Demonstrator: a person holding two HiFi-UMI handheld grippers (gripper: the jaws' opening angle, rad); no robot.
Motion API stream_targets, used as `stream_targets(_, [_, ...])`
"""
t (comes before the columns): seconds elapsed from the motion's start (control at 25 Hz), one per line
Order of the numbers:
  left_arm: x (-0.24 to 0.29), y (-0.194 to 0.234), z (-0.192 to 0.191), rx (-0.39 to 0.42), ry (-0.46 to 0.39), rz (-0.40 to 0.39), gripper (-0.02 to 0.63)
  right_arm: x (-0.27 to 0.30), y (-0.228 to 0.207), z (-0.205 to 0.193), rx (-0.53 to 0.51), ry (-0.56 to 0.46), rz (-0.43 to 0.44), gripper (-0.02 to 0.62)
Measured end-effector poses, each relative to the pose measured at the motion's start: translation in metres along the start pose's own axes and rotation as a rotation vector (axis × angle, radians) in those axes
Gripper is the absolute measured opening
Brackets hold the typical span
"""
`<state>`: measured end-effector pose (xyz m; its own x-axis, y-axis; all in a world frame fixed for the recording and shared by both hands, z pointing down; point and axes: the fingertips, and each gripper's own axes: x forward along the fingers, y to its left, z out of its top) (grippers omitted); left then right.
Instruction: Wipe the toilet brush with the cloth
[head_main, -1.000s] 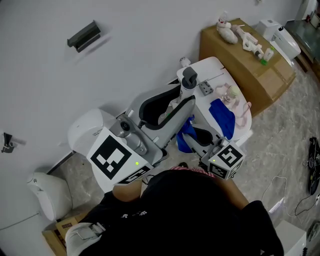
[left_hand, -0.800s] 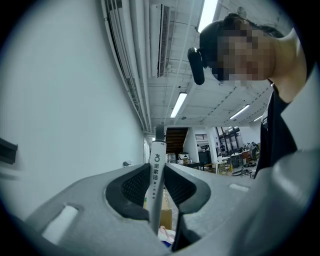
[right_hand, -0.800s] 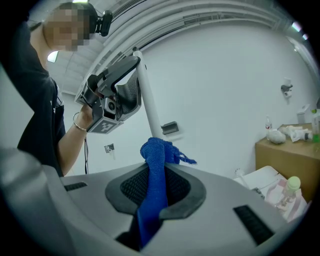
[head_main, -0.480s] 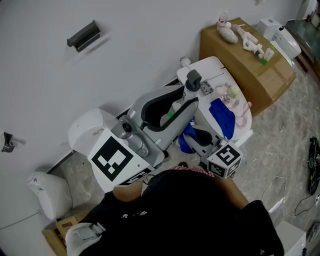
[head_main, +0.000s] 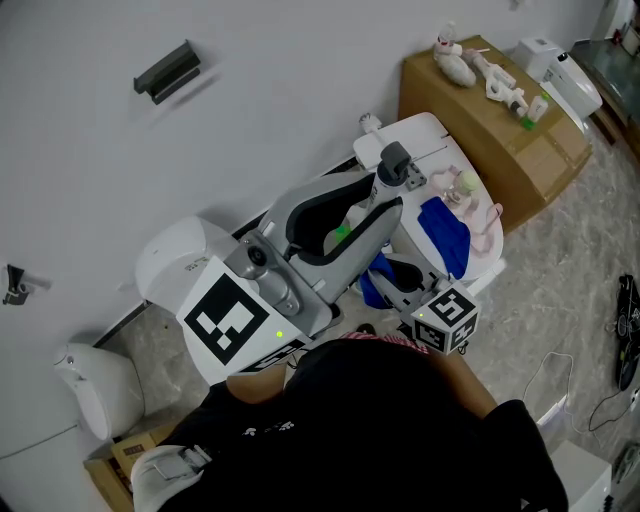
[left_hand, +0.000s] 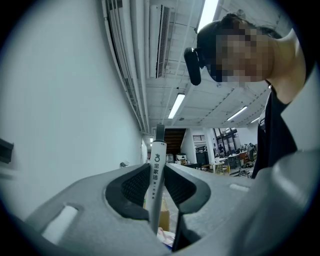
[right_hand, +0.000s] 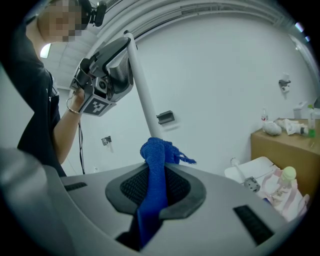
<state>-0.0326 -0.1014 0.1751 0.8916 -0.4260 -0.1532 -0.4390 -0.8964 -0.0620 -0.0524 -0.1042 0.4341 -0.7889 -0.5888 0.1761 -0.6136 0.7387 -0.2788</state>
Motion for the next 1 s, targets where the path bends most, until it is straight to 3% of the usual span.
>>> stream_targets(1.0, [-0.007, -0.011, 0.006, -0.019, -0.003, -0.024, 0.091, 0.007, -0.001, -0.040, 0.038, 0.086, -0.021, 0.063])
